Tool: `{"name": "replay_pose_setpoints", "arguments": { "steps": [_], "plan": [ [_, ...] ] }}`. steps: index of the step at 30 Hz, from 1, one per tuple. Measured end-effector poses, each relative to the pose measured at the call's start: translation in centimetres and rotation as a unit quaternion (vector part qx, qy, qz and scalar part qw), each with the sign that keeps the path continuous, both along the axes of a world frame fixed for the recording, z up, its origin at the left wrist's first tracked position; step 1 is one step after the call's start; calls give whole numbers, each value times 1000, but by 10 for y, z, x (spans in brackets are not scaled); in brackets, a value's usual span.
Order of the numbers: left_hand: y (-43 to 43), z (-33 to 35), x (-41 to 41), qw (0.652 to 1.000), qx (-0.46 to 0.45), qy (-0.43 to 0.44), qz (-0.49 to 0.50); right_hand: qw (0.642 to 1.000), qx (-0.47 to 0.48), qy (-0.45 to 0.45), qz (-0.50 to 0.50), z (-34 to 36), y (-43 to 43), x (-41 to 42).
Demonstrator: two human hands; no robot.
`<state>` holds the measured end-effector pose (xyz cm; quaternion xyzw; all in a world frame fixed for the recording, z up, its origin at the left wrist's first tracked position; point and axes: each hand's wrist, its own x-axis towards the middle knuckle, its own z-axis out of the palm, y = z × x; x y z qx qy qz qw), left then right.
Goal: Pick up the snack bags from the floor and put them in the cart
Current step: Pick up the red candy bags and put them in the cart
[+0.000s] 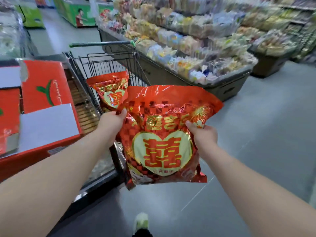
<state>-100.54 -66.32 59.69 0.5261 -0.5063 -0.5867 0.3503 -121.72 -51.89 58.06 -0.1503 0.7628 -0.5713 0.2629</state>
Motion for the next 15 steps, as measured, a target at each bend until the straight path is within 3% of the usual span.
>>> {"name": "replay_pose_setpoints", "arguments": {
  "steps": [9, 15],
  "plan": [
    [-144, 7, -115, 1000, 22, -5, -11, 997, 32, 65, -19, 7, -136, -99],
    [-218, 15, -149, 999, 4, -9, 45, 998, 15, 60, 31, 17, -239, -150]
  ]
}}
